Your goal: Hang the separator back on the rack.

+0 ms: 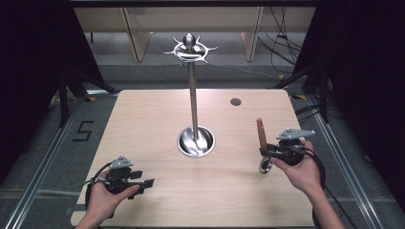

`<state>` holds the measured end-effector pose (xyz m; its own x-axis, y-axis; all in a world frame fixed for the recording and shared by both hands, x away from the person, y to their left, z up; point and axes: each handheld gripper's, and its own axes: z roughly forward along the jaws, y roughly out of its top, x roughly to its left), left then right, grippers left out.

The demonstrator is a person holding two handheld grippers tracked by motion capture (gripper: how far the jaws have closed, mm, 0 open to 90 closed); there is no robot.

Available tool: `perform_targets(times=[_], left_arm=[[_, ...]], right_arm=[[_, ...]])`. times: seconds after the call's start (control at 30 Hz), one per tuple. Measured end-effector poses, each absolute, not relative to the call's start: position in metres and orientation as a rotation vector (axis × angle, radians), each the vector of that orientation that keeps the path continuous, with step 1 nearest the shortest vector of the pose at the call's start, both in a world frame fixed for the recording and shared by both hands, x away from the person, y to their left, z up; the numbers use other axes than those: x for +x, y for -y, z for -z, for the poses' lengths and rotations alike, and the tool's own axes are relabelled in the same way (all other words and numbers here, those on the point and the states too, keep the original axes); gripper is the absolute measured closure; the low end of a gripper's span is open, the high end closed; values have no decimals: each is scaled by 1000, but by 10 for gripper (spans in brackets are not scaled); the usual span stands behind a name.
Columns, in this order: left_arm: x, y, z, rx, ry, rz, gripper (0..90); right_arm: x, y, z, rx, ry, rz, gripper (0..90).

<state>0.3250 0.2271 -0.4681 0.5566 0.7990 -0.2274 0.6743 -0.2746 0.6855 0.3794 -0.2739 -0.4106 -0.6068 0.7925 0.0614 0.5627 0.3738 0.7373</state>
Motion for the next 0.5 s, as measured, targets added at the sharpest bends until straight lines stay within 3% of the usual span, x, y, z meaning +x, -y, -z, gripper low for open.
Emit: perform_targets(times=[0.5], left_arm=[[324, -228, 467, 2018, -1179, -205, 370]], right_arm=[[377, 270, 403, 1172, -2268, -1148, 697]])
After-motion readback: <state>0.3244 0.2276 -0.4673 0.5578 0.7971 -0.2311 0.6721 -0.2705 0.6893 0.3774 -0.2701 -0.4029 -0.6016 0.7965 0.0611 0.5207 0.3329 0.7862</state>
